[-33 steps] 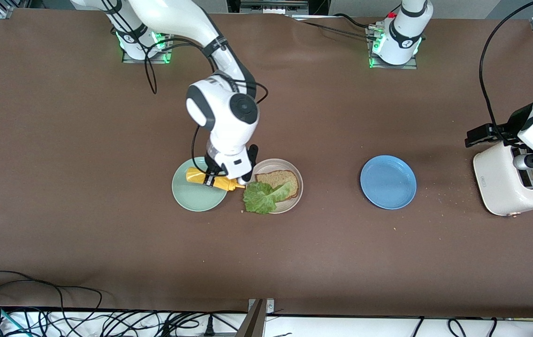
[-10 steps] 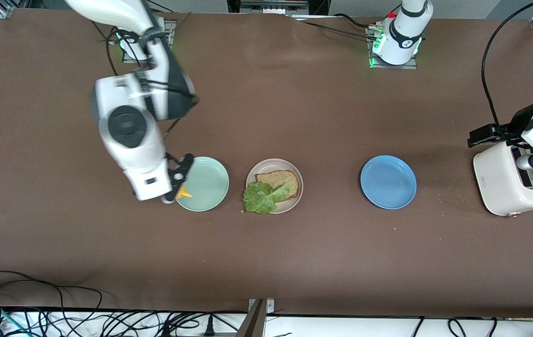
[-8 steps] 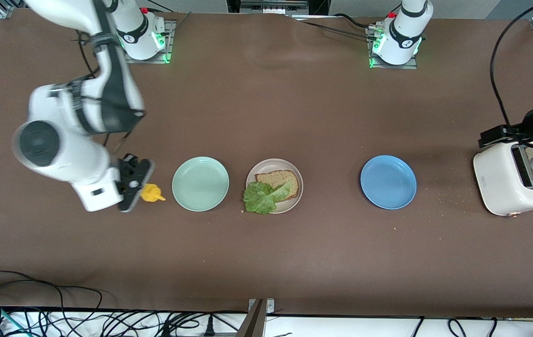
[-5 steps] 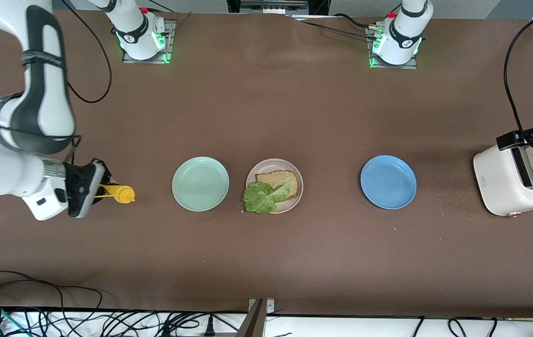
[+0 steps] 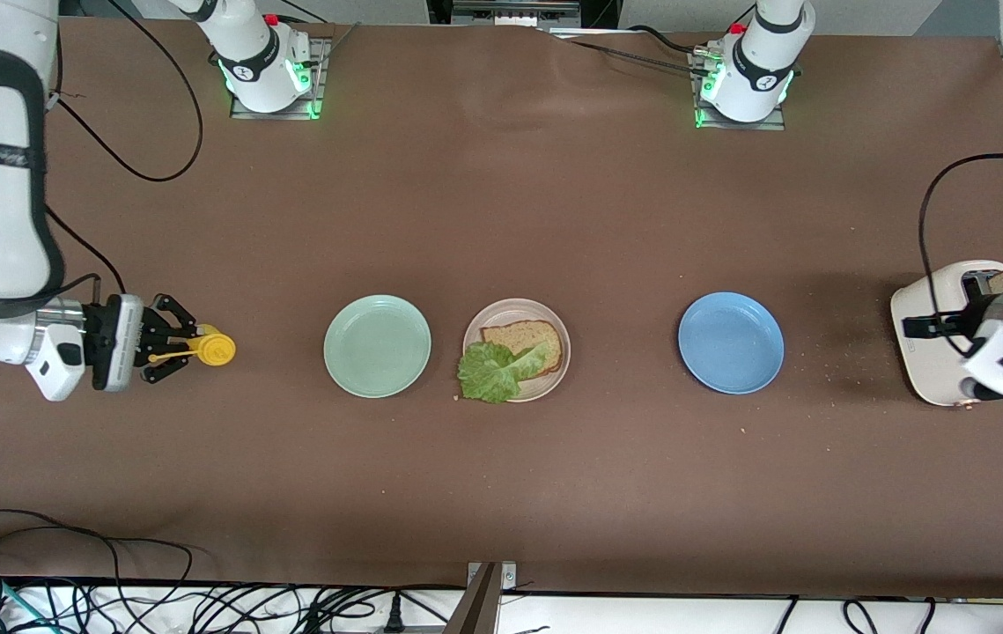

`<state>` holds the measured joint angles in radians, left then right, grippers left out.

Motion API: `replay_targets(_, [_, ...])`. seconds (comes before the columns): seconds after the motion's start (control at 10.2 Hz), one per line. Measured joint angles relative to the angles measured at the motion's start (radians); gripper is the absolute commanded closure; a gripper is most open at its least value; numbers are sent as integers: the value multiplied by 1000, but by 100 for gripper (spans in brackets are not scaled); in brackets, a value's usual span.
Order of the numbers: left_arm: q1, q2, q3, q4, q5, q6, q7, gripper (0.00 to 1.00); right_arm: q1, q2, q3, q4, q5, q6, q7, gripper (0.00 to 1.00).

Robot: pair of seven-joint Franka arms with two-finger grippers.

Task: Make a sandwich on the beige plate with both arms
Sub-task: 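Carry the bottle back with the right gripper while the left gripper reaches the toaster, then set the bottle down with the right gripper while the left gripper grasps toast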

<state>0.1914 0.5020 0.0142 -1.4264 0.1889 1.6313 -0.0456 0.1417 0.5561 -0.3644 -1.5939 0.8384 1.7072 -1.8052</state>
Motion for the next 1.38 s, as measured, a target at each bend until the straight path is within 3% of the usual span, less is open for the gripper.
replay_targets(0.39, [55,-20,14,48,18,-3,90,0,-96,23,4,-94,122,-51,-267,100])
replay_targets(0.98, [205,12,24,30,31,112,288,0,-221,179,11,-106,274,-227,-575,100])
replay_targets(1.08, [205,30,22,26,31,128,288,16,-227,194,12,-106,286,-236,-592,100])
replay_targets(1.28, [204,57,17,15,27,137,287,100,-237,221,12,-106,309,-262,-608,100])
replay_targets(1.38, [204,67,16,7,27,137,287,100,-242,231,12,-106,316,-271,-611,100])
